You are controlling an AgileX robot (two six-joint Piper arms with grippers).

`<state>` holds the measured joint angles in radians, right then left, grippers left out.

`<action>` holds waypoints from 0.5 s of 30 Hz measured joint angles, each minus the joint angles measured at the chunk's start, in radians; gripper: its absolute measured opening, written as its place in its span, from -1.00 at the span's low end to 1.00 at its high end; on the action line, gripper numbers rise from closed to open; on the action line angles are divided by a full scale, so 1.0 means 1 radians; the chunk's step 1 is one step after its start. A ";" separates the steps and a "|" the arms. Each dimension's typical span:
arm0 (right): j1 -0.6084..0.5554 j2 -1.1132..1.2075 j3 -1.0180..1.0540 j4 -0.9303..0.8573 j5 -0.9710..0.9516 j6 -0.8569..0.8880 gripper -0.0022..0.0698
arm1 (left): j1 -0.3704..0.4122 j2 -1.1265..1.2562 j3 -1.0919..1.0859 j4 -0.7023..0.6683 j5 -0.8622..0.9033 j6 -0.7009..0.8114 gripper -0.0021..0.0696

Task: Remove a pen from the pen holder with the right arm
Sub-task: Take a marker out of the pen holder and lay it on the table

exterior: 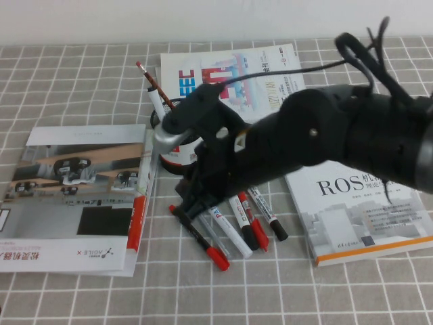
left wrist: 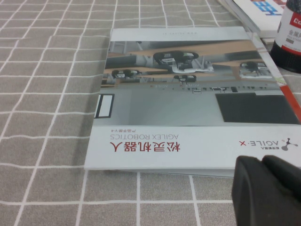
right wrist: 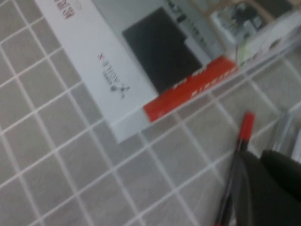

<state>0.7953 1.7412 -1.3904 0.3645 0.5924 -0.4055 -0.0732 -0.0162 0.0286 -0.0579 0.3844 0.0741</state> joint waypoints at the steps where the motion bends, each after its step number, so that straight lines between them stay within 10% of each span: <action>1: 0.002 0.013 -0.018 -0.007 -0.008 -0.002 -0.96 | 0.000 0.000 0.000 0.000 0.000 0.000 -0.95; 15: -0.004 0.199 -0.209 -0.070 -0.331 -0.066 0.25 | 0.000 0.000 0.000 0.000 0.000 0.000 -0.95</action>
<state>0.7911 1.9397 -1.5995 0.2950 0.2613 -0.4716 -0.0732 -0.0162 0.0286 -0.0579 0.3844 0.0741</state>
